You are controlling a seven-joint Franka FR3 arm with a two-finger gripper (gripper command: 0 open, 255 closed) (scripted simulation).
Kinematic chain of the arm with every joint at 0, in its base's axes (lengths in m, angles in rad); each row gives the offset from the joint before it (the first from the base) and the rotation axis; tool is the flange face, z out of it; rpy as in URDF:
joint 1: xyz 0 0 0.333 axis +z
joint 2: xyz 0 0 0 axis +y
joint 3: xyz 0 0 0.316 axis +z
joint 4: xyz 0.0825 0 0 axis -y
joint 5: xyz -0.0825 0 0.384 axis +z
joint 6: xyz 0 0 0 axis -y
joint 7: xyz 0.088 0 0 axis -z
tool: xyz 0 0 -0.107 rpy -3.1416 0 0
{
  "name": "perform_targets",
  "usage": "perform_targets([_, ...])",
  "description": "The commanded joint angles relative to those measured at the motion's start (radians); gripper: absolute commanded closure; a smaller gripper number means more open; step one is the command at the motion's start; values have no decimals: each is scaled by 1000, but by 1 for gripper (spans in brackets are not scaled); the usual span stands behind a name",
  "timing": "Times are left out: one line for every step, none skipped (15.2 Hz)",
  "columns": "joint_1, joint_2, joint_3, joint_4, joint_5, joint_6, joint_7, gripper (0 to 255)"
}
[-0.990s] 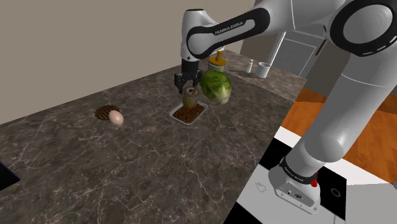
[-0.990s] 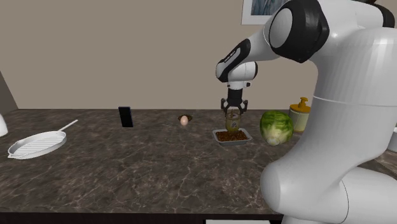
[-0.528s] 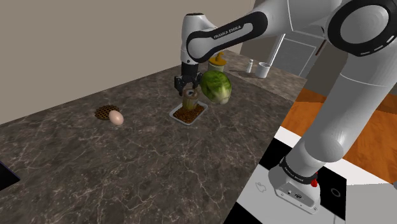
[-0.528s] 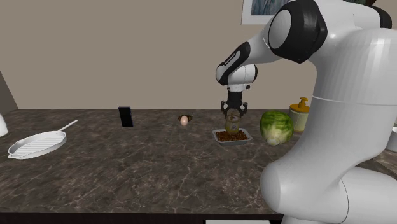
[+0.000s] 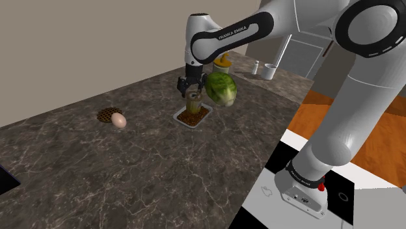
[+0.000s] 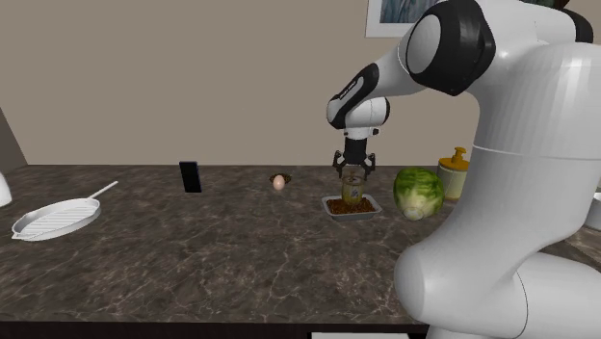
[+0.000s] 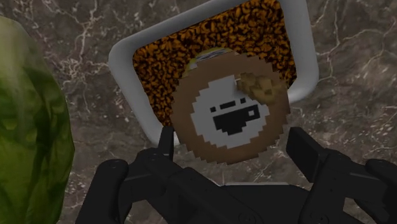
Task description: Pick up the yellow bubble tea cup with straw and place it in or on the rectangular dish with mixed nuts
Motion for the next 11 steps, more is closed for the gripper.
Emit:
perform_targets([0,0,0,0,0,0,0,0])
perform_targets([-1,-14,1,17,5,-31,-3,0])
perform_targets([-1,-26,1,37,9,-62,-6,0])
perform_targets([-2,-38,2,57,13,-94,-9,0])
perform_targets([-2,-46,2,74,15,-118,-11,0])
perform_targets([-2,-46,2,74,15,-118,-11,0])
perform_targets([-2,-46,2,74,16,-118,-11,0])
perform_targets([-2,-46,2,74,15,-118,-11,0])
perform_targets([-2,-46,2,74,15,-118,-11,0])
perform_targets([-2,-46,2,74,15,-118,-11,0])
perform_targets([-2,-46,2,74,15,-118,-11,0])
